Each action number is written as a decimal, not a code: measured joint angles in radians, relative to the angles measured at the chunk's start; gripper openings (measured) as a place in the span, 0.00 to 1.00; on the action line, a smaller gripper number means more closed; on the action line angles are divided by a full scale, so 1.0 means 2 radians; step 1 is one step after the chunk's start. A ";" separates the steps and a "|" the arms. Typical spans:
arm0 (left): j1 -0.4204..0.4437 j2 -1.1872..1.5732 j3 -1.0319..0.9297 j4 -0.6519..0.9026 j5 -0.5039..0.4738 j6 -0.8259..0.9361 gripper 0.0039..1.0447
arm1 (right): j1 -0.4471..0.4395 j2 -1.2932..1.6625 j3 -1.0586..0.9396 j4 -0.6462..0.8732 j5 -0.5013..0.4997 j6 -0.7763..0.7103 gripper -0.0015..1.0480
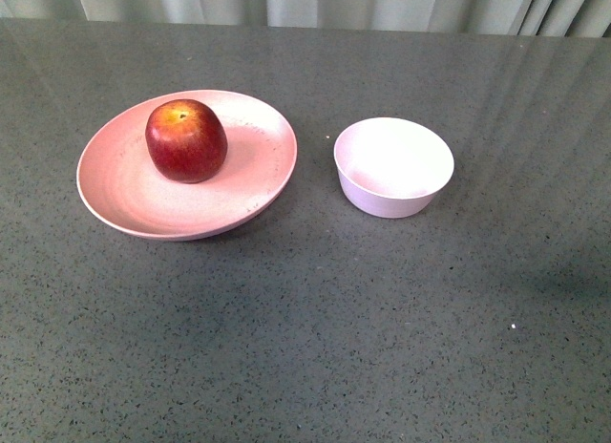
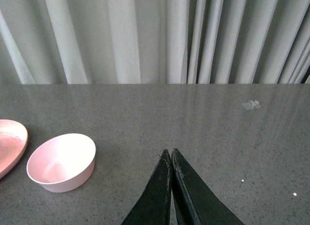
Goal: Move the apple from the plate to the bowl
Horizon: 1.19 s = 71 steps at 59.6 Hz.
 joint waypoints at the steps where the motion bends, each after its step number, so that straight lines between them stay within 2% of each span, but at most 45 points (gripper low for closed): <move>1: 0.000 0.000 0.000 0.000 0.000 0.000 0.92 | 0.000 -0.002 0.000 -0.002 0.000 0.000 0.02; 39: 0.000 0.000 0.000 0.000 0.000 0.000 0.92 | 0.000 -0.112 0.000 -0.110 0.000 0.000 0.02; 47: 0.000 0.000 0.000 0.000 0.000 0.000 0.92 | 0.000 -0.184 0.000 -0.195 0.000 0.000 0.02; 61: 0.000 0.000 0.000 0.000 0.000 0.000 0.92 | 0.000 -0.198 0.000 -0.200 0.000 0.000 0.02; 63: 0.000 0.000 0.000 0.000 0.000 0.000 0.92 | 0.000 -0.198 0.000 -0.200 0.000 0.000 0.05; 71: 0.000 0.000 0.000 0.000 0.000 0.000 0.92 | 0.000 -0.199 0.000 -0.200 0.000 0.000 0.37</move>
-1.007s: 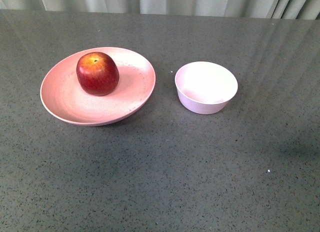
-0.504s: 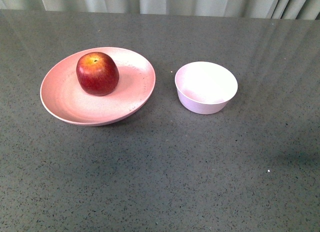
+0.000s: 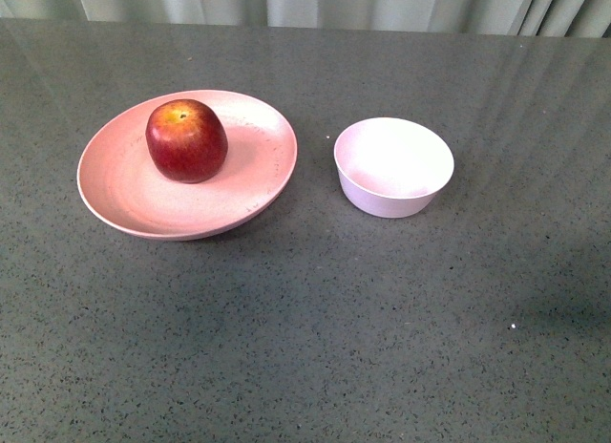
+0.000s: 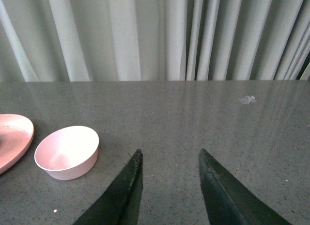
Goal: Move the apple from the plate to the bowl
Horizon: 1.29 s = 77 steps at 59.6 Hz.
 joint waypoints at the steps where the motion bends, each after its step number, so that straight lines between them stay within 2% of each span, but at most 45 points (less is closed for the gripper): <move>1: 0.000 0.000 0.000 0.000 0.000 0.000 0.92 | 0.000 0.000 0.000 0.000 0.000 0.000 0.41; 3: 0.001 0.001 0.001 -0.001 0.005 0.002 0.92 | 0.000 0.000 0.000 0.000 0.000 0.000 0.46; 7: 0.047 0.082 0.057 -0.133 0.168 0.083 0.92 | 0.000 0.000 0.000 0.000 0.001 0.000 0.56; 11: 0.055 0.194 0.108 -0.218 0.294 0.153 0.92 | 0.000 0.000 0.000 0.000 -0.001 0.000 0.67; 13: 0.046 0.239 0.119 -0.219 0.340 0.179 0.92 | 0.000 -0.001 0.000 0.000 -0.001 0.000 0.72; 15: 0.024 0.297 0.130 -0.187 0.373 0.197 0.92 | 0.000 -0.001 0.000 0.000 -0.001 0.000 0.79; 19: -0.019 0.377 0.143 -0.093 0.344 0.194 0.92 | 0.000 -0.001 0.000 0.000 0.001 0.000 0.93; 29: -0.097 0.566 0.199 0.120 0.263 0.148 0.92 | 0.000 -0.001 0.000 0.000 0.000 0.000 0.91; 36: -0.118 0.664 0.243 0.188 0.224 0.117 0.92 | 0.000 -0.001 0.000 0.000 0.000 0.000 0.91; 53: -0.153 0.827 0.328 0.237 0.167 0.077 0.92 | 0.000 -0.001 0.000 0.000 0.000 0.000 0.91; 77: -0.155 0.935 0.419 0.255 0.099 0.057 0.92 | 0.000 -0.001 0.000 0.000 0.000 0.000 0.91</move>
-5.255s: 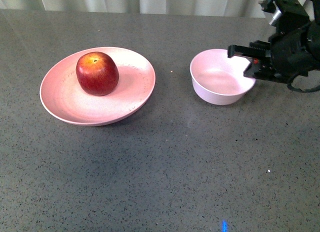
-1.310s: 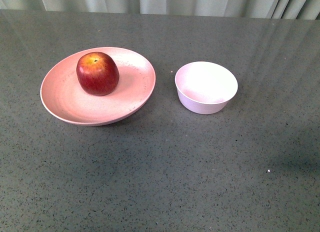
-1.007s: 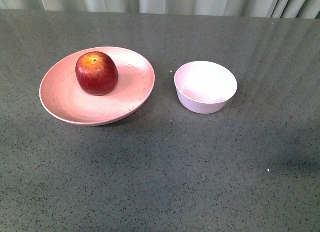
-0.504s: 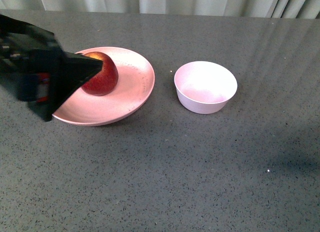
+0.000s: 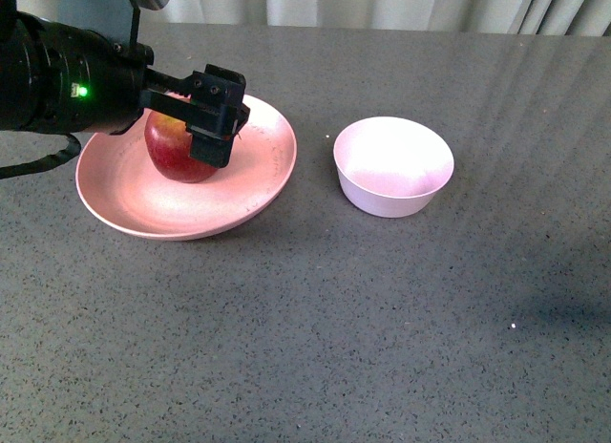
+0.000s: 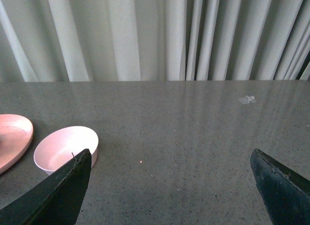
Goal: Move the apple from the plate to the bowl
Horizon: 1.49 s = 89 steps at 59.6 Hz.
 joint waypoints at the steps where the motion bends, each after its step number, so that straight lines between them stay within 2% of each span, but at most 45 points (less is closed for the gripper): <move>1: 0.000 0.001 0.002 0.000 -0.001 -0.001 0.92 | 0.000 0.000 0.000 0.000 0.000 0.000 0.91; 35: 0.009 0.063 0.051 -0.013 -0.056 -0.016 0.92 | 0.000 0.000 0.000 0.000 0.000 0.000 0.91; 78: 0.011 0.108 0.075 -0.019 -0.074 -0.003 0.92 | 0.000 0.000 0.000 0.000 0.000 0.000 0.91; 85: 0.010 0.109 0.078 -0.020 -0.079 -0.001 0.80 | 0.000 0.000 0.000 0.000 0.000 0.000 0.91; 89: 0.008 0.110 0.079 -0.020 -0.082 0.000 0.77 | 0.000 0.000 0.000 0.000 0.000 0.000 0.91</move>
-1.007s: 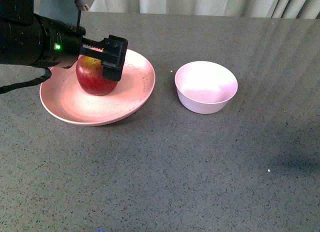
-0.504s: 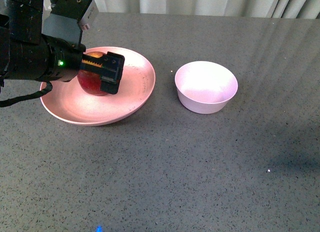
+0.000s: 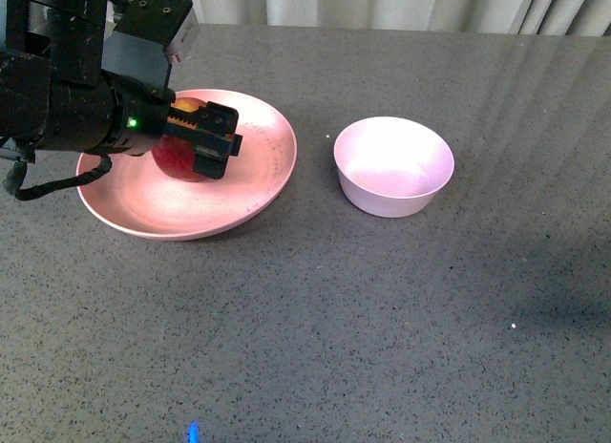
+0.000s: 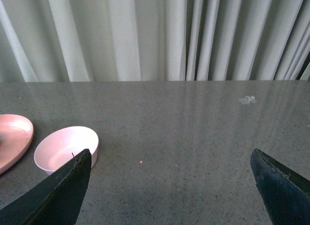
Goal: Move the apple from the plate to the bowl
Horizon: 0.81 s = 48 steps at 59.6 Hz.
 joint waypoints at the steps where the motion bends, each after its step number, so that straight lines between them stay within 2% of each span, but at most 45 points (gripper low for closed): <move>1: 0.000 0.000 0.000 0.000 0.000 0.000 0.76 | 0.000 0.000 0.000 0.000 0.000 0.000 0.91; 9: -0.002 -0.004 -0.001 0.000 0.001 0.000 0.76 | 0.000 0.000 0.000 0.000 0.000 0.000 0.91; 23: -0.025 -0.070 -0.023 -0.011 0.031 -0.007 0.75 | 0.000 0.000 0.000 0.000 0.000 0.000 0.91; 34: -0.077 -0.118 -0.023 -0.030 0.049 -0.019 0.75 | 0.000 0.000 0.000 0.000 0.000 0.000 0.91; 48: -0.147 -0.114 -0.020 -0.035 0.037 -0.031 0.75 | 0.000 0.000 0.000 0.000 0.000 0.000 0.91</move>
